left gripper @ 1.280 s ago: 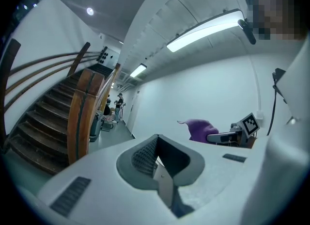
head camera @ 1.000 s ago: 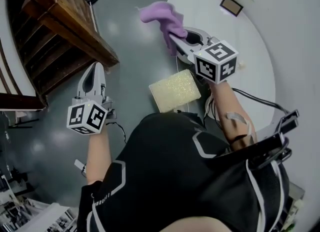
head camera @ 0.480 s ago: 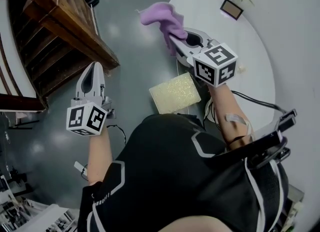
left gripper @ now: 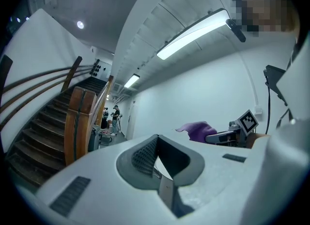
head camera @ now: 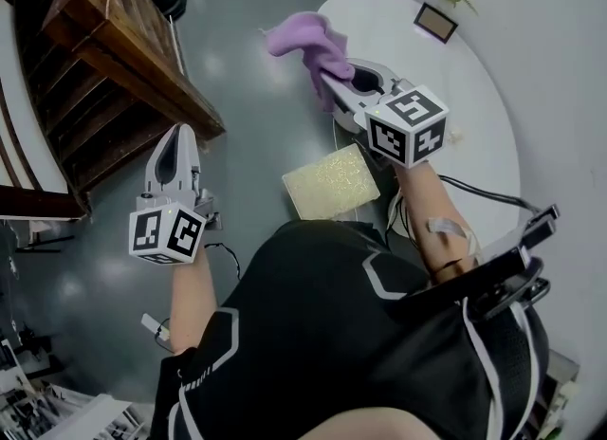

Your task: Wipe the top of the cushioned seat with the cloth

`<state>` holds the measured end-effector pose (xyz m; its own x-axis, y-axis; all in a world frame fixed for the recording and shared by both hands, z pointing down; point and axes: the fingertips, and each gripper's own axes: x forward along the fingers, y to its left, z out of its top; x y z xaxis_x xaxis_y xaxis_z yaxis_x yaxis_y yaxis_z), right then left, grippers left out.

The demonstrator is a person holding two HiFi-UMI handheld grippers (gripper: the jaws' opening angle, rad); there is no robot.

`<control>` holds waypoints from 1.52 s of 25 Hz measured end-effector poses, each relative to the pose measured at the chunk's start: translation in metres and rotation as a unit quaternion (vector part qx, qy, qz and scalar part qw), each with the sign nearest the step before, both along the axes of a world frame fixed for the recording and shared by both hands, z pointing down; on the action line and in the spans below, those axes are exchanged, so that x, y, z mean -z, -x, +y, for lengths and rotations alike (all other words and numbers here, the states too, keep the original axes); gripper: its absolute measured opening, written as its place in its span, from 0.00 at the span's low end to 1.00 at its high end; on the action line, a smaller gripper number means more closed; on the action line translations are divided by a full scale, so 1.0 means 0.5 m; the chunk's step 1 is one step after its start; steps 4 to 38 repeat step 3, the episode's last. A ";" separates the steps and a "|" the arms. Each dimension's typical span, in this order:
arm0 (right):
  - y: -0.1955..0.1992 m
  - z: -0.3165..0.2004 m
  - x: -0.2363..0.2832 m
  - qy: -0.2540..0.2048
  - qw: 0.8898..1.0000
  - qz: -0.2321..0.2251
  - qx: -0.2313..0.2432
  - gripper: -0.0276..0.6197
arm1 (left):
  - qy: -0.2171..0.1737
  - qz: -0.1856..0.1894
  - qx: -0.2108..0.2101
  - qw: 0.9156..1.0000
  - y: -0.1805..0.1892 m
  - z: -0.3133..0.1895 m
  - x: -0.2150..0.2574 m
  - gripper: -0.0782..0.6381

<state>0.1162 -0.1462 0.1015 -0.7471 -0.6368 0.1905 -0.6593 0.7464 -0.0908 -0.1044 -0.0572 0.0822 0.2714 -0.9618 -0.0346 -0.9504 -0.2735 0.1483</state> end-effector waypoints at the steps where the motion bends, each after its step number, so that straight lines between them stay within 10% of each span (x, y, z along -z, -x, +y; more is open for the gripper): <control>1: 0.000 0.004 0.002 -0.001 1.000 -0.001 -0.001 0.19 | -0.002 0.000 -0.004 1.000 -0.002 0.004 0.003 0.11; 38: 0.001 0.012 0.009 -0.003 1.000 -0.004 -0.003 0.19 | -0.004 0.000 -0.012 1.000 -0.006 0.013 0.007 0.11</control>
